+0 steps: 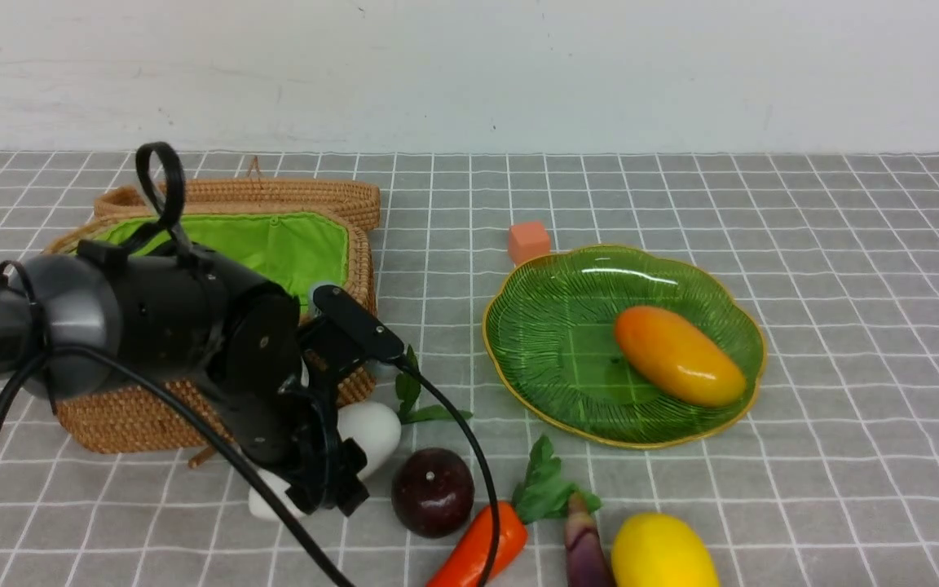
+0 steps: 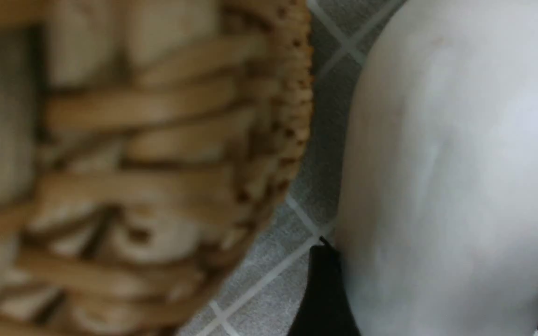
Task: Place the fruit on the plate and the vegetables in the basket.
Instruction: Take a daikon with your left arm and place it on the basket on the left.
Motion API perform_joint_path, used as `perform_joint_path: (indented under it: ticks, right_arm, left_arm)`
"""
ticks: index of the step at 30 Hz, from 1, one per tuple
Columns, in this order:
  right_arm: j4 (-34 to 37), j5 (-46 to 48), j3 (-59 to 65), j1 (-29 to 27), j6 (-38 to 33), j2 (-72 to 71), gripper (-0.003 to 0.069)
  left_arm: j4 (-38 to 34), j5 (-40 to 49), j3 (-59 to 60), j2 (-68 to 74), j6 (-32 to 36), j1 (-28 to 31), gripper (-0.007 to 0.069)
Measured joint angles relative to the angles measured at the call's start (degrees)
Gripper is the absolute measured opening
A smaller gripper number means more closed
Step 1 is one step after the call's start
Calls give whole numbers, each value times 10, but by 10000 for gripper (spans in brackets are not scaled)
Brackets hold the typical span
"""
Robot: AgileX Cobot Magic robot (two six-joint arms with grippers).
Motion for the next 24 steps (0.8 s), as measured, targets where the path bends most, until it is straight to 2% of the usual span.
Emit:
perform_joint_path:
  ticks: [12,24]
  right_arm:
    - [0,0,0,0,0,0,240]
    - [0,0,0,0,0,0,240]
  left_arm:
    - [-11,43,1,-35,3,0,507]
    - [-56,148,1,-201,101,0,507]
